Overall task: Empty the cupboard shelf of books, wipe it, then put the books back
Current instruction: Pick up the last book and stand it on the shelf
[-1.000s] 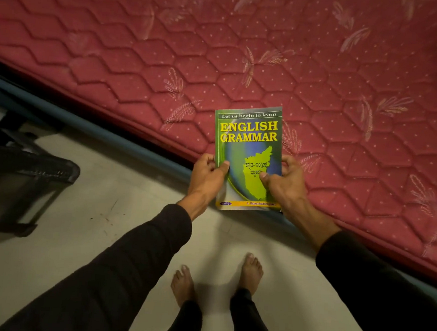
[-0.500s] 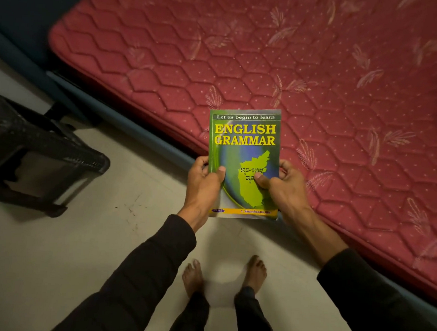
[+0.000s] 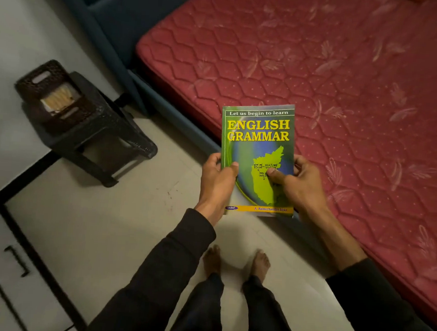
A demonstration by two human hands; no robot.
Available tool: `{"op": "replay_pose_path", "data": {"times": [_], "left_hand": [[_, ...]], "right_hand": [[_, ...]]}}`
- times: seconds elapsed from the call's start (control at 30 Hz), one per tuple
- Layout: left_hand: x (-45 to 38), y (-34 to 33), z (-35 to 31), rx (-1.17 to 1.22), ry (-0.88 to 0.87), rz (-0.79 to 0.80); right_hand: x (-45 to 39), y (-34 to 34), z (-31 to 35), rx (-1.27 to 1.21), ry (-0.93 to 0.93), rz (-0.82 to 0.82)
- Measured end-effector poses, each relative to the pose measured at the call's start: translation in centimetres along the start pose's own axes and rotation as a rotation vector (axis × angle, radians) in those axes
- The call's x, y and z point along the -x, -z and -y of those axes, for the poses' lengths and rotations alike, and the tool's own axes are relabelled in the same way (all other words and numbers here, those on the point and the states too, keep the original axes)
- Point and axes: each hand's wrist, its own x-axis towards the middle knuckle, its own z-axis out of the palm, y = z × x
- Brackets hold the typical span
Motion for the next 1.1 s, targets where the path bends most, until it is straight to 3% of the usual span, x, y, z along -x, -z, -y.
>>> {"op": "replay_pose_path", "data": {"times": [0.53, 1.1], "left_hand": [[7.2, 3.9, -3.3, 0.263, 0.028, -0.330], [14.9, 13.0, -0.5, 0.409, -0.049, -0.620]], "right_hand": [[4.5, -2.3, 7.2, 0.204, 0.235, 0.329], [12.5, -9.8, 7.3, 0.310, 0.304, 0.643]]}}
